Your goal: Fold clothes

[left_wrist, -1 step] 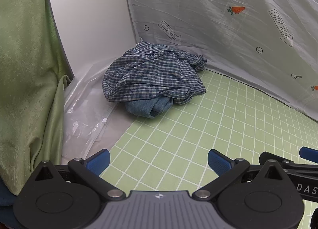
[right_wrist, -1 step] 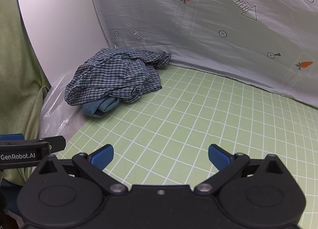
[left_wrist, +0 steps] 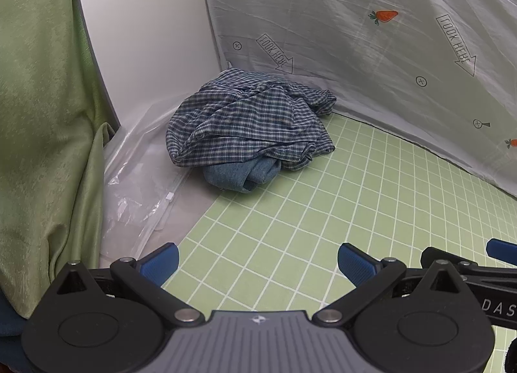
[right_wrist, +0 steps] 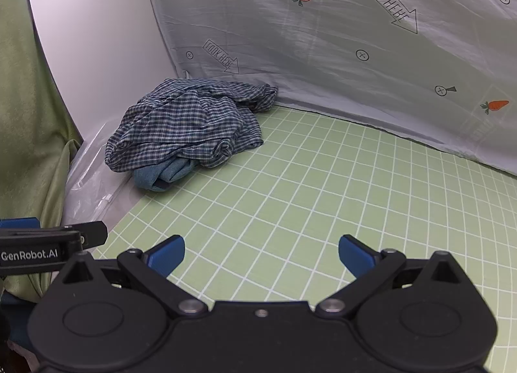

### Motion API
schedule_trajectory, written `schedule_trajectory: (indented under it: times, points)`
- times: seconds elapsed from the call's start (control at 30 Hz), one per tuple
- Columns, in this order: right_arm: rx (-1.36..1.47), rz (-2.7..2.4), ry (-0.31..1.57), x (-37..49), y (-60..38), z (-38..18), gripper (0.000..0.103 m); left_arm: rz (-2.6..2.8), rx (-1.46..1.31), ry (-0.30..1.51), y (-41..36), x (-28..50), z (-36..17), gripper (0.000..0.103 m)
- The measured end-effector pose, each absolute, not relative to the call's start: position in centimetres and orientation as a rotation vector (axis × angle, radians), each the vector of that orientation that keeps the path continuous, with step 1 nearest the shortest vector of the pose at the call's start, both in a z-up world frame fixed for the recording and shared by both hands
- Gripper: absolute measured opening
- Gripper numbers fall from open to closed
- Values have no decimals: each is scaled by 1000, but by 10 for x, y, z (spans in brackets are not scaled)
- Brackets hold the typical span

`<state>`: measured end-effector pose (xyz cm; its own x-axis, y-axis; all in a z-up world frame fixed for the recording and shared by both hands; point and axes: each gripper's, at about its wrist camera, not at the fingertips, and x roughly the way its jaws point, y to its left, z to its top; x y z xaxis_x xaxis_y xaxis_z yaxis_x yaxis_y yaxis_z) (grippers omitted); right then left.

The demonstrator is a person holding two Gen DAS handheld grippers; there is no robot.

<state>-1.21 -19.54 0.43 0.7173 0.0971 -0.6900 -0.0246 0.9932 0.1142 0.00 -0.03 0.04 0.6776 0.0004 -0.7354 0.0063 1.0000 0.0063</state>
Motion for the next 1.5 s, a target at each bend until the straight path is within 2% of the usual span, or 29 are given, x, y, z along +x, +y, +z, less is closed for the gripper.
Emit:
schedule_trajectory:
  times: [1.5]
  points:
    - [103,52,761,-17,-199,-2,103,-11,23,819,-10,1,2,103]
